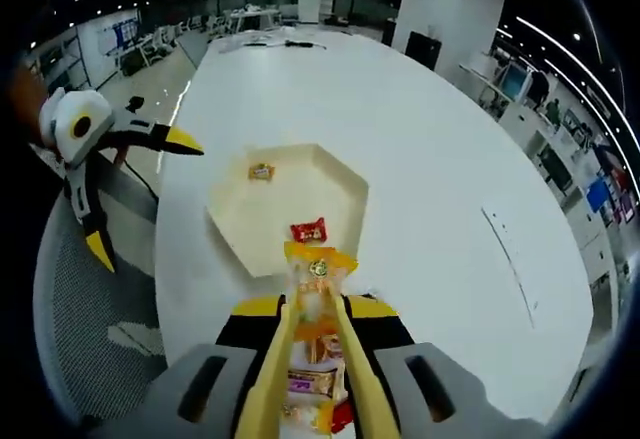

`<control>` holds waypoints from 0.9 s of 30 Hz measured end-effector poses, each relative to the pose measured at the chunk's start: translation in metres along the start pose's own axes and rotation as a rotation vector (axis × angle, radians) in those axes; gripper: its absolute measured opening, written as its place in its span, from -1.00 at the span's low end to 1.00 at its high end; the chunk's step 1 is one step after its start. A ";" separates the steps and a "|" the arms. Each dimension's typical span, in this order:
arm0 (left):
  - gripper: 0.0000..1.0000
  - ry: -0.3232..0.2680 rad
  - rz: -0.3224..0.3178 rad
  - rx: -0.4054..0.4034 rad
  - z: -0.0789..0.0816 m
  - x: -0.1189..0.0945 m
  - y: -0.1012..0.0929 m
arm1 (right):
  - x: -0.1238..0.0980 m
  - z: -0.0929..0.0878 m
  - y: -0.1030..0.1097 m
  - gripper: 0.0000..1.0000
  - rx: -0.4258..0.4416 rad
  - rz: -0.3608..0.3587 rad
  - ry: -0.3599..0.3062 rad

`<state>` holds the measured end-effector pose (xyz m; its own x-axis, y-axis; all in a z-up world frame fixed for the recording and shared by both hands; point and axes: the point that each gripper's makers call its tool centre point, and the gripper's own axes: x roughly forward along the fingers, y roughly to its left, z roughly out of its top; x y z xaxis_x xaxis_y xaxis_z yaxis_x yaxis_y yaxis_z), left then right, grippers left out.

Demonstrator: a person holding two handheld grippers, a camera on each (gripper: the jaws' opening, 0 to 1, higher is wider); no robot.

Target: Place the target food into the container with the food tongs after gripping and lifting it, then release it inside without dropping or visibly crushing the food.

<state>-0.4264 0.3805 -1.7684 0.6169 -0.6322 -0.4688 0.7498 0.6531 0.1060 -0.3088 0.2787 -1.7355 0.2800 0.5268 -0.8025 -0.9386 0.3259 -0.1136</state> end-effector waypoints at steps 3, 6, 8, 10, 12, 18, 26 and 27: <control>0.99 -0.001 -0.002 0.005 0.001 0.000 -0.001 | 0.003 0.015 0.005 -0.58 -0.017 0.014 -0.008; 0.99 0.001 -0.008 0.008 0.000 0.001 -0.002 | 0.010 0.034 0.010 -0.58 -0.041 0.031 -0.016; 0.99 -0.004 -0.008 0.012 0.001 0.001 -0.002 | 0.013 0.043 0.012 -0.58 -0.053 0.039 -0.017; 0.99 -0.003 -0.011 0.014 0.001 0.001 -0.003 | 0.018 0.058 0.016 -0.58 -0.067 0.050 -0.028; 0.99 -0.003 -0.010 0.017 0.001 0.001 -0.003 | 0.024 0.071 0.019 -0.58 -0.081 0.057 -0.035; 0.99 0.000 -0.013 0.019 0.001 0.001 -0.003 | 0.039 0.105 0.031 -0.58 -0.121 0.083 -0.050; 0.99 0.007 -0.016 0.024 0.000 0.002 -0.004 | 0.051 0.127 0.038 -0.57 -0.139 0.100 -0.063; 0.99 0.007 -0.014 0.023 -0.001 0.002 -0.004 | 0.052 0.128 0.038 -0.56 -0.142 0.100 -0.063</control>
<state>-0.4285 0.3769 -1.7701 0.6042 -0.6383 -0.4770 0.7639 0.6343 0.1189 -0.3042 0.4189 -1.7070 0.1921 0.6005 -0.7762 -0.9801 0.1580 -0.1202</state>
